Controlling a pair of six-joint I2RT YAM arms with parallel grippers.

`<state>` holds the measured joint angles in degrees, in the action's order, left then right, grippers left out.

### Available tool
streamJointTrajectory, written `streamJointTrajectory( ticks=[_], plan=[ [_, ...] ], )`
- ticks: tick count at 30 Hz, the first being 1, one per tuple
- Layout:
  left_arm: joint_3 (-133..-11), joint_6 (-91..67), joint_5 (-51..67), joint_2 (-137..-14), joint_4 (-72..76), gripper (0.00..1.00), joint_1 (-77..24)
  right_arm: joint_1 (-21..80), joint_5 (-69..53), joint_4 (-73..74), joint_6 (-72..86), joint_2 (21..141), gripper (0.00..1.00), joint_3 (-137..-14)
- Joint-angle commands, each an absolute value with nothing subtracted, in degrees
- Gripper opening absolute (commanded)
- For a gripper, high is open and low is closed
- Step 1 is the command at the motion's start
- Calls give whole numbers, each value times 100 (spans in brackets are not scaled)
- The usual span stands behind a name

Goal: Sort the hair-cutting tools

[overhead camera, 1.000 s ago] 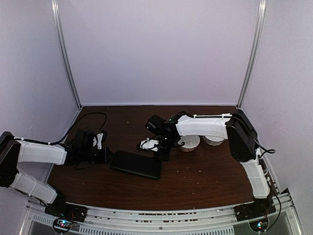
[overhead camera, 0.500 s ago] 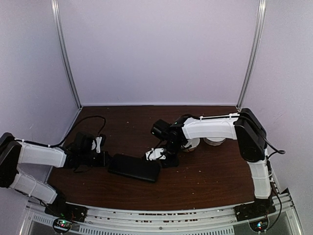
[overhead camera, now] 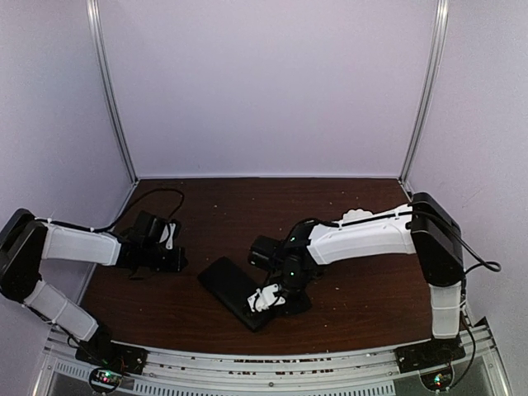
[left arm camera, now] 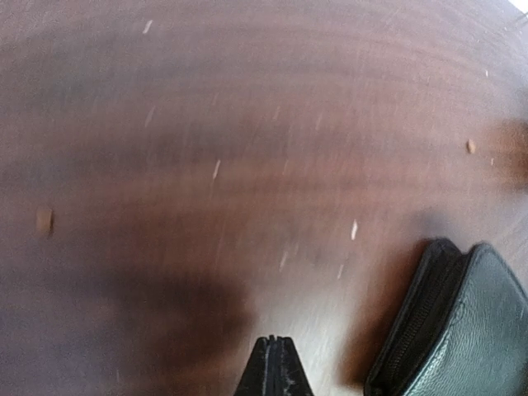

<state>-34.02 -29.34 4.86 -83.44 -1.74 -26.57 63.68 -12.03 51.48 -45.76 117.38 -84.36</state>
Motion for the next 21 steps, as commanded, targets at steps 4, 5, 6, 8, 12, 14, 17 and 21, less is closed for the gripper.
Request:
streamJointTrajectory(
  ticks=[4, 5, 6, 8, 12, 14, 17, 21],
  plan=[
    [-2663, -3104, 715, -7111, -275, 0, -2842, 5662, -443, 5145, -3657, 11951, 0, -8696],
    [-2666, -2998, 586, -6931, -415, 0, -3016, 5560, -164, 5045, -3507, 12029, 0, -8826],
    [-2704, -2880, 445, -6767, -576, 2, -3153, 5435, -33, 5049, -3361, 12168, 0, -9066],
    [-2777, -2517, 77, -6436, -736, 21, -3556, 5216, -166, 5272, -3201, 12484, 0, -9682],
    [-3013, -1699, -498, -6071, -687, 43, -4462, 5117, -447, 5642, -3188, 12944, 0, -10550],
    [-3202, -1433, -580, -6175, -648, 48, -4823, 5120, -575, 5697, -3199, 13004, 0, -10662],
    [-3523, -1069, -850, -6601, -547, 50, -5433, 5107, -676, 5730, -3171, 13003, 0, -10619],
    [-4118, -737, -1433, -7611, -525, 50, -6331, 5114, -650, 5657, -3202, 12876, 0, -10313]
  ],
)
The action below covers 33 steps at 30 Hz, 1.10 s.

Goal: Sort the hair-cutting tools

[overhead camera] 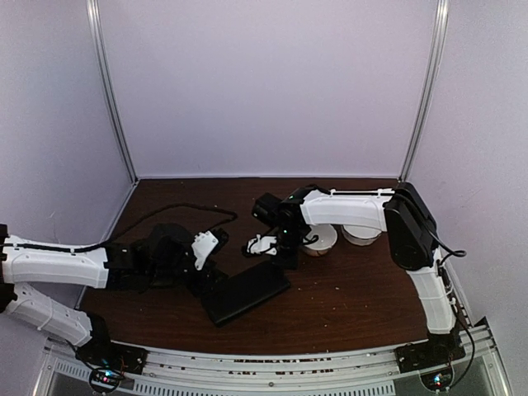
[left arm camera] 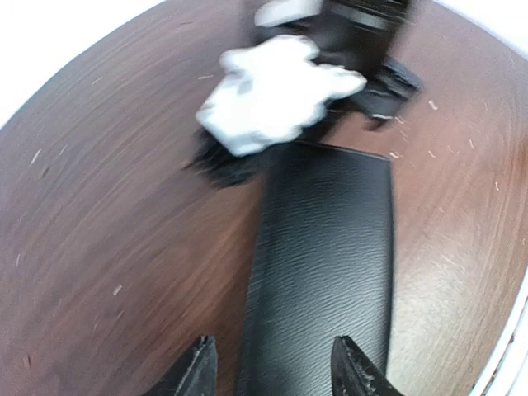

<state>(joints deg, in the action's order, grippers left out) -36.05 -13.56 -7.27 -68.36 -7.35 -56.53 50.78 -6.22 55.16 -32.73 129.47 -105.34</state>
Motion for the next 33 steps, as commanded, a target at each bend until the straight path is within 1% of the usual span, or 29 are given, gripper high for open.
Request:
streamJointTrajectory(
  ticks=[1, 4, 12, 18, 24, 27, 31, 33],
  plan=[
    [-4285, -690, -1466, -7863, -497, 50, -6479, 5111, -639, 5627, -3219, 12842, 0, -10235],
    [-4726, -563, -1530, -8513, -424, 48, -6797, 5108, -669, 5674, -3236, 12808, 0, -10163],
    [-6156, 239, -2168, -10138, -942, 49, -7064, 5112, -877, 5689, -3169, 12770, 0, -10092],
    [-6473, 579, -2104, -10733, -1030, 49, -7062, 5112, -968, 5740, -3189, 12724, 0, -10039],
    [-6793, 207, -2241, -11264, -1487, 48, -6906, 5107, -1097, 5773, -3291, 12634, 0, -9898],
    [-6760, -54, -2020, -11388, -1610, 43, -6698, 5107, -1221, 5808, -3396, 12511, 0, -9685],
    [-6591, -246, -1687, -11467, -1484, 26, -6521, 5112, -1555, 5849, -3722, 12188, 0, -9215],
    [-6507, -313, -1714, -11464, -1409, 20, -6504, 5114, -1707, 5918, -3890, 12059, 0, -8971]
  ],
)
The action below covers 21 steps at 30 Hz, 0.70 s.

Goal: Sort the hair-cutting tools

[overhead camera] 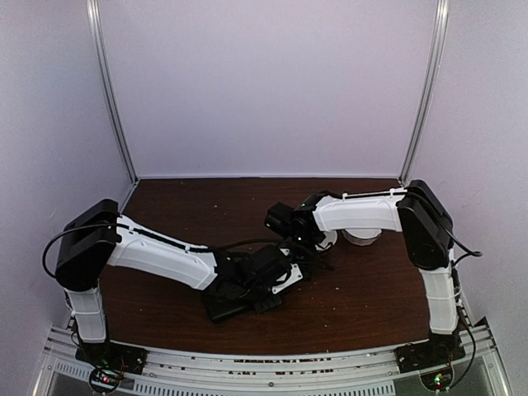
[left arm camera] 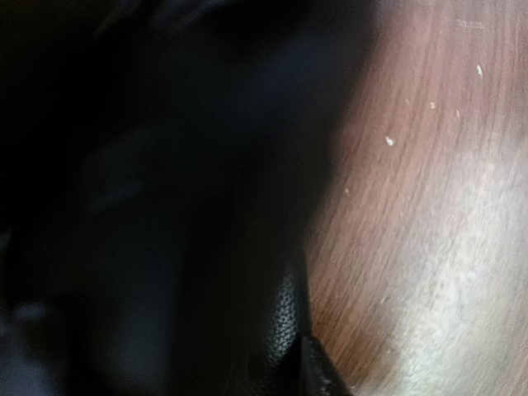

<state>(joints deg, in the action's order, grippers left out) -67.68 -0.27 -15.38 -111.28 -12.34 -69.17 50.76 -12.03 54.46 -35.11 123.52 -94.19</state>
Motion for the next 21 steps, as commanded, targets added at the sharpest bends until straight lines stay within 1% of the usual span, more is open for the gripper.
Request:
streamJointTrajectory(
  ticks=[1, 6, 11, 16, 17, 19, 21],
  plan=[
    [-6464, -342, -1729, -11450, -1363, 18, -6495, 5111, -1801, 5944, -3954, 12010, 0, -8852],
    [-6278, -516, -1832, -11422, -1125, 12, -6477, 5143, -2536, 6155, -4103, 11886, 0, -8499],
    [-6147, -588, -1868, -11313, -897, 12, -6473, 5131, -2978, 6266, -4008, 12040, 0, -8565],
    [-5964, -509, -2160, -10924, -790, 16, -6501, 4997, -3195, 6401, -3982, 11964, 0, -8648],
    [-5894, -471, -2188, -10810, -765, 19, -6510, 4967, -3234, 6449, -3968, 11917, 1, -8652],
    [-5771, -394, -2290, -10549, -743, 24, -6536, 4870, -3267, 6520, -3937, 11757, 4, -8630],
    [-5709, -326, -2388, -10256, -835, 29, -6568, 4734, -3265, 6539, -3877, 11517, 10, -8544]
  ],
)
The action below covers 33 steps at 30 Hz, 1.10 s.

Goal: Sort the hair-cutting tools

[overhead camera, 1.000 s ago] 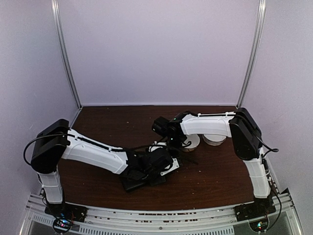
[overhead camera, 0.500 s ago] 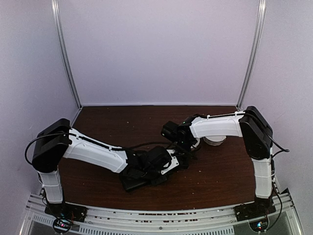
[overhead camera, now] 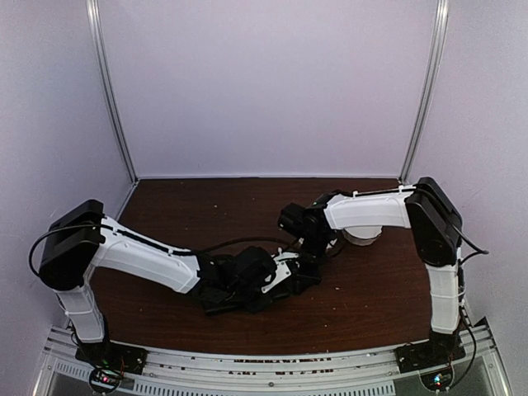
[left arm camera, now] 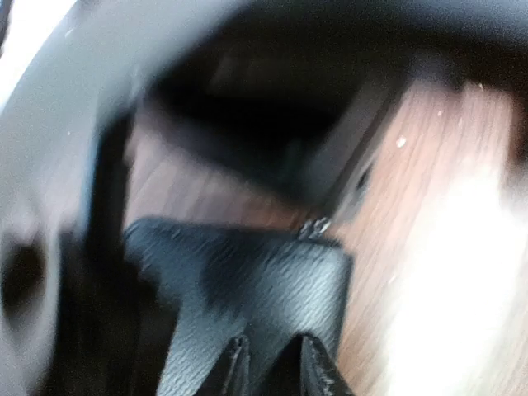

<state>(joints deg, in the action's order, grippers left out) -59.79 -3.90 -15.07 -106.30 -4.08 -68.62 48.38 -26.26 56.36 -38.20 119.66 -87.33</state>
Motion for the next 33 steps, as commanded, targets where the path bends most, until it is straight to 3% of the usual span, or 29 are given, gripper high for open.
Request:
streamJointTrajectory(
  ticks=[1, 7, 10, 14, 18, 21, 22, 24, 29, 33],
  plan=[
    [-5697, -311, -2466, -10108, -914, 32, -6584, 4668, -3266, 6523, -3837, 11299, 12, -8482],
    [-5901, -468, -3258, -9265, -1712, 49, -6579, 4226, -3251, 6443, -3707, 10316, 27, -8097],
    [-6122, -520, -3650, -8941, -2242, 60, -6453, 3890, -3179, 6418, -3720, 9809, 30, -8042],
    [-6296, -535, -3682, -8449, -2842, 64, -5818, 3301, -3171, 6126, -3531, 9051, 29, -8122],
    [-6571, -387, -3584, -7720, -3247, 69, -5160, 2599, -2830, 5111, -2832, 8105, 34, -8081],
    [-6754, -144, -3643, -7201, -3202, 82, -4820, 2193, -2148, 4110, -2257, 7415, 51, -7845],
    [-6788, -124, -3631, -7050, -3147, 87, -4690, 2071, -1915, 3703, -2029, 7176, 61, -7695],
    [-6735, -221, -3581, -6782, -2950, 97, -4325, 1904, -1247, 2648, -1420, 6720, 97, -7243],
    [-5369, -1137, -4436, -6356, -1495, 98, -3519, 1772, -136, 1310, -42, 6419, 100, -6164],
    [-4949, -1064, -3551, -6167, -1080, 98, -3150, 1776, 67, 714, -68, 6384, 100, -5505]
  ],
)
